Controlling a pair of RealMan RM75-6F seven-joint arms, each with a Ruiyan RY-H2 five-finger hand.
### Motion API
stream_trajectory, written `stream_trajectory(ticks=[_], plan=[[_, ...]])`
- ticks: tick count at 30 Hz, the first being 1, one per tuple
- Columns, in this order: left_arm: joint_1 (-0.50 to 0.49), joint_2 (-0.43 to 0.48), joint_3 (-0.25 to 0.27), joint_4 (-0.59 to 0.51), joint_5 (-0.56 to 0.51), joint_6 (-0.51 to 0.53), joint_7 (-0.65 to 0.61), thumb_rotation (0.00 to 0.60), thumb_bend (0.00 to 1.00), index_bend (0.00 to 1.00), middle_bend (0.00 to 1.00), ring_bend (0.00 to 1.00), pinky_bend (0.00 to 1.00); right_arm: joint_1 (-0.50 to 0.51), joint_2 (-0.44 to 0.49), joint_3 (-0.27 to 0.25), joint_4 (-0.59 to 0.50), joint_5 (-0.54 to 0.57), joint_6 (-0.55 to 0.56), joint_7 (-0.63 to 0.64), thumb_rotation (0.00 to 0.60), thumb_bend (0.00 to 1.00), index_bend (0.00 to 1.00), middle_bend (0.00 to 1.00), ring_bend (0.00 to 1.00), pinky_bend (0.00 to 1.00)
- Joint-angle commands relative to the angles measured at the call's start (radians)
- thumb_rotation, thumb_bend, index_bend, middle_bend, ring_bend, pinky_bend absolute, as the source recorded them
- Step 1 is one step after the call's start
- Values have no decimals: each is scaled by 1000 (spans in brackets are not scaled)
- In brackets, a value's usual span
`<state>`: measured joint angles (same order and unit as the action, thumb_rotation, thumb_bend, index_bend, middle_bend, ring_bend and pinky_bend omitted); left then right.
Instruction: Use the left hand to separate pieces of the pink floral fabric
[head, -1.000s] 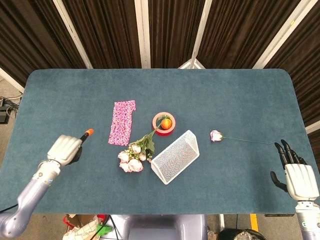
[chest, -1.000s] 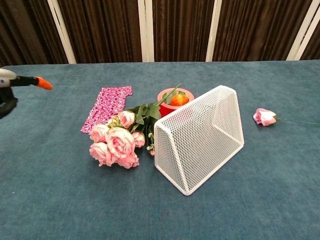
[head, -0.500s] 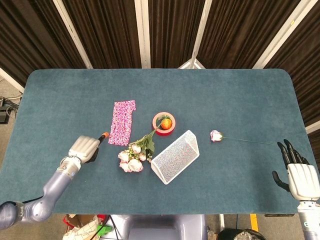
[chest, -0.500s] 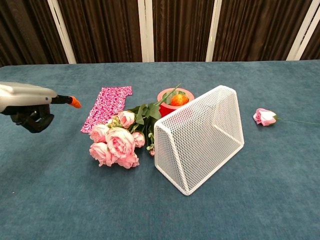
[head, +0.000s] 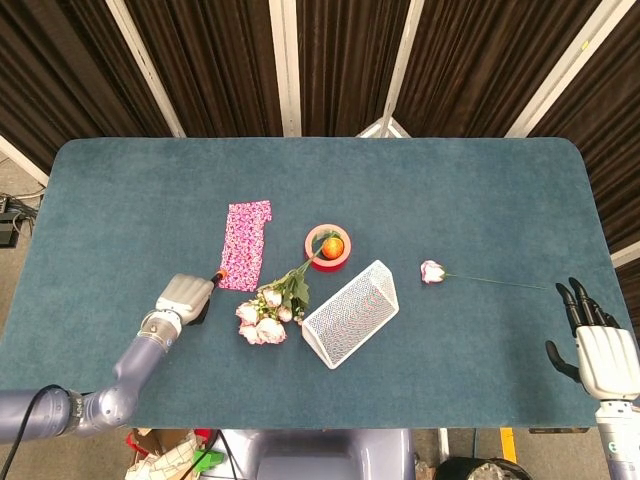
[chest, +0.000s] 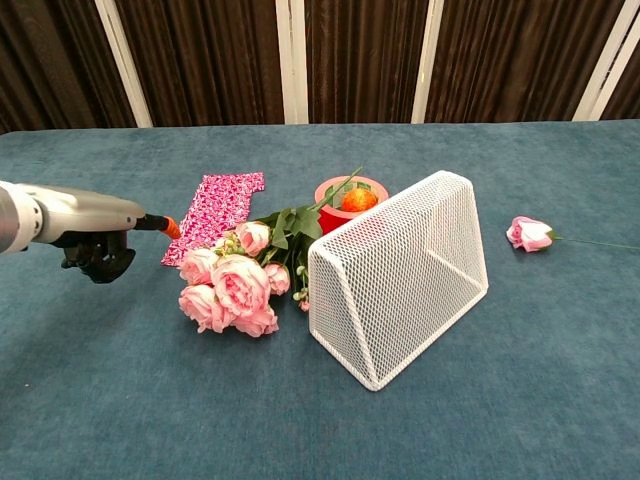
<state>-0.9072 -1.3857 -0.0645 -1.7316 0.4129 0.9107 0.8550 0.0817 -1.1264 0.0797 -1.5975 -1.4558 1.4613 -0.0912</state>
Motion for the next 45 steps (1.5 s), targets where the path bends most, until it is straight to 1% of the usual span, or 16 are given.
stream_trajectory(ticks=[1, 10, 21, 25, 33, 45], plan=[[-26, -23, 10, 22, -32, 0, 8, 600, 1000, 0, 827, 781, 656, 0, 0, 0, 0, 0, 1, -1, 600, 379, 0, 64, 184, 340], [-70, -64, 20, 68, -73, -5, 3, 600, 1000, 0, 827, 785, 657, 0, -1, 1, 2, 1, 1, 1, 600, 379, 0, 63, 184, 340], [-108, -98, 43, 83, -96, 11, 12, 600, 1000, 0, 827, 785, 657, 2, -2, 1, 5, 4, -3, 1, 600, 379, 0, 63, 184, 340], [-120, -104, 54, 88, -125, 18, 20, 600, 1000, 0, 827, 785, 657, 1, -1, 1, 5, 3, -2, 4, 600, 379, 0, 64, 184, 340], [-136, -85, 74, 59, -170, 12, 23, 600, 1000, 0, 827, 785, 657, 2, -2, -2, 2, -4, -2, 0, 600, 379, 0, 63, 184, 340], [-151, -60, 124, -2, -193, 28, 36, 600, 1000, 0, 827, 784, 658, 1, 1, -2, 1, -7, 3, 7, 600, 379, 0, 63, 184, 340]])
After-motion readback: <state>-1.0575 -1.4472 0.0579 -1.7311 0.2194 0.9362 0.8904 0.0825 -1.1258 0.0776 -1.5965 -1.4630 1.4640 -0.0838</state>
